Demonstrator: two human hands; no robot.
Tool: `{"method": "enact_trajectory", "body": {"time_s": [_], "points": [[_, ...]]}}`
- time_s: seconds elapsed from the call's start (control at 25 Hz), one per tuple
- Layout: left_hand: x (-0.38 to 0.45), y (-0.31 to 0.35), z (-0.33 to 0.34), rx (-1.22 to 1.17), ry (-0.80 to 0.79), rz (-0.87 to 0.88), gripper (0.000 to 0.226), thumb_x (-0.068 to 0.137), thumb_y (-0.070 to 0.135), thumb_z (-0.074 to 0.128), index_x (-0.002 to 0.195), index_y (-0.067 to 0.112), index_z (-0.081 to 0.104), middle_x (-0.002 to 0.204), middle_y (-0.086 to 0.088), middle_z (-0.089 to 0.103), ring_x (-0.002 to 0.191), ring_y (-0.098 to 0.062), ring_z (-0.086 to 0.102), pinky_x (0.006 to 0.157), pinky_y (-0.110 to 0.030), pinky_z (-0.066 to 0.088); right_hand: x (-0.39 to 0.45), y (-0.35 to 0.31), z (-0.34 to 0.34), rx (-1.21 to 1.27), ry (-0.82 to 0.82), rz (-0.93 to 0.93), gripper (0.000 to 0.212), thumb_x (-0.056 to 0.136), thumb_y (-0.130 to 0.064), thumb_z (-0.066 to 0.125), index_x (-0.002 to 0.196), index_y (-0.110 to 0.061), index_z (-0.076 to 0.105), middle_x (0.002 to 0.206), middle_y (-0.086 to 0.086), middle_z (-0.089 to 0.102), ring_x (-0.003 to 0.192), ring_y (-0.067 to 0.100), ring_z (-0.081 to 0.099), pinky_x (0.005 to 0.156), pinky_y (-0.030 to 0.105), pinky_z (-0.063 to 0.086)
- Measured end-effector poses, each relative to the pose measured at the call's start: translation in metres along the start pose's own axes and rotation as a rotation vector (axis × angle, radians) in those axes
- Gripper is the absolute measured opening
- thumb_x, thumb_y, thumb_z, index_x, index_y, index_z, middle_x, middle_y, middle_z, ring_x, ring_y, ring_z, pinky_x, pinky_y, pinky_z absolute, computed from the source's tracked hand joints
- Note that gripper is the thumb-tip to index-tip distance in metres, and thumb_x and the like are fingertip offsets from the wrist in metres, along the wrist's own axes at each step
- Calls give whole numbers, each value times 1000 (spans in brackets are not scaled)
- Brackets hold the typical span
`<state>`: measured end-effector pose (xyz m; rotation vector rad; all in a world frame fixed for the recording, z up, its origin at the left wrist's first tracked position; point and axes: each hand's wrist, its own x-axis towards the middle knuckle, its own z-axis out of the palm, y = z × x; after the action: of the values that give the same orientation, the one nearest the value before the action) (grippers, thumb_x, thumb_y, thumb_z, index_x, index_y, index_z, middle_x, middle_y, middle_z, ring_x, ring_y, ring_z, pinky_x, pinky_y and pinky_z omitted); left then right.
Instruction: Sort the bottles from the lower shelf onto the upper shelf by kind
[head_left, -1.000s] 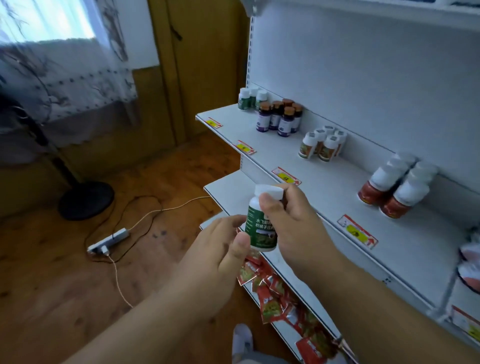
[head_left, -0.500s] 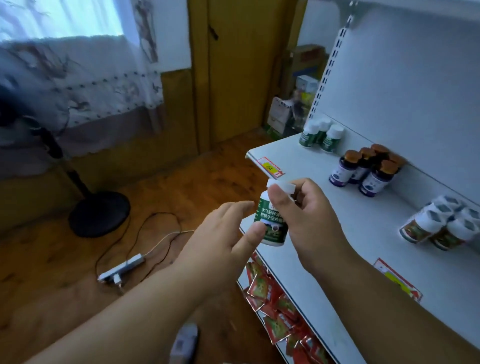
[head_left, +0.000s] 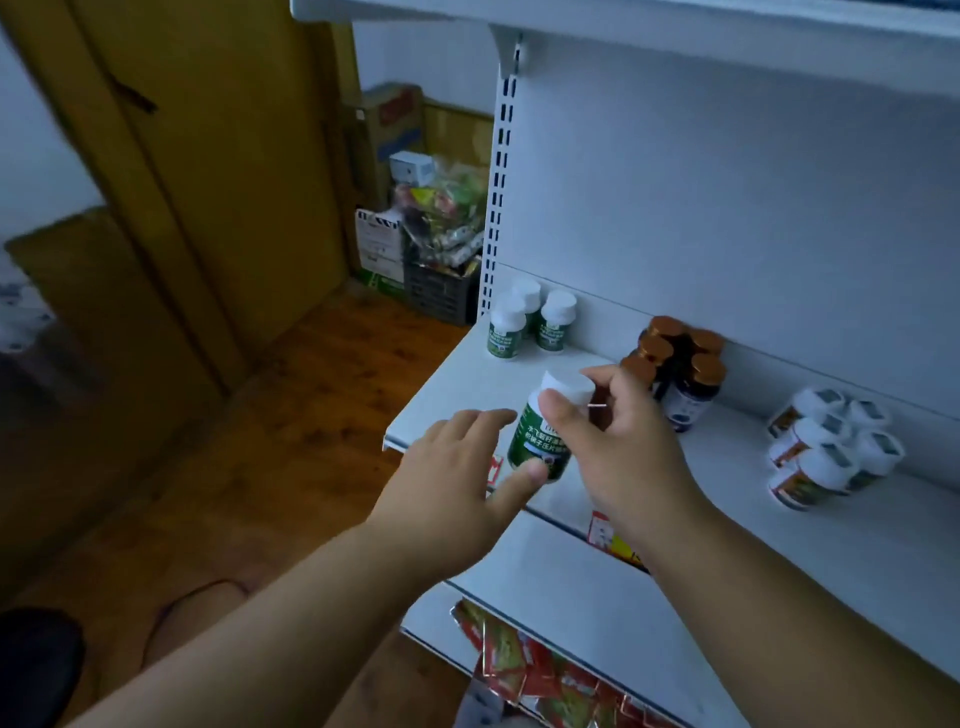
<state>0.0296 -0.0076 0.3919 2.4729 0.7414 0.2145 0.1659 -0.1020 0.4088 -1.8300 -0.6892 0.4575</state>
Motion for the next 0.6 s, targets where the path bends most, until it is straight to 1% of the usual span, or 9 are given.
{"method": "enact_trajectory", "body": {"time_s": [0.04,0.12,0.2,0.24,0.36,0.4,0.48,0.52,0.6], "points": [[17,-2,-1,20,-10,10,89,74,84,8,146,36,28,148,8,40,134,-14,37,108,-36,35,14,1,2,-39,19,9,37,82,-47,72,110,-30,55,98,-12,67,90,3,65,75,25,52],[52,-10,-3,69,-35,33,82,81,80,16,147,33,27,150,6,38,136,-16,35,110,-37,33,45,1,8,-116,68,2,37,83,-47,72,111,-30,55,99,-16,62,92,2,62,74,24,49],[85,-25,-6,130,-62,63,76,88,74,25,149,29,27,153,4,35,139,-18,33,112,-38,31,75,7,21,-172,134,22,41,83,-46,72,115,-26,57,103,-12,64,95,8,62,77,27,49],[101,-33,-8,169,-45,93,74,89,72,28,149,28,27,154,3,34,140,-19,31,112,-38,30,89,11,28,-194,163,36,43,84,-46,72,118,-25,57,106,-8,65,97,12,62,80,29,50],[145,-56,-12,283,43,247,74,91,69,33,149,25,25,158,0,24,145,-22,22,116,-40,24,126,26,45,-303,246,85,43,86,-46,70,121,-25,57,111,-4,64,100,17,62,85,38,54],[157,-63,-13,317,47,294,75,91,68,34,151,24,23,161,-1,19,147,-23,16,118,-41,21,135,30,48,-348,265,92,42,86,-45,70,120,-25,57,111,-4,64,100,18,62,86,41,55],[183,-77,-14,382,5,406,77,93,64,37,153,21,16,163,-3,9,150,-23,5,119,-42,15,149,37,56,-426,309,128,39,86,-41,72,118,-23,59,111,-2,65,100,20,62,87,43,55],[195,-82,-16,398,-25,451,76,94,61,39,153,19,15,163,-3,8,150,-23,3,120,-42,13,154,38,61,-461,311,140,38,86,-38,72,118,-21,59,111,0,65,100,21,62,87,43,54],[214,-91,-18,385,-62,522,72,94,55,46,151,19,21,160,-4,20,148,-23,13,118,-40,19,162,38,71,-496,297,140,35,86,-29,73,117,-19,61,110,2,67,100,22,63,85,39,53]]}}
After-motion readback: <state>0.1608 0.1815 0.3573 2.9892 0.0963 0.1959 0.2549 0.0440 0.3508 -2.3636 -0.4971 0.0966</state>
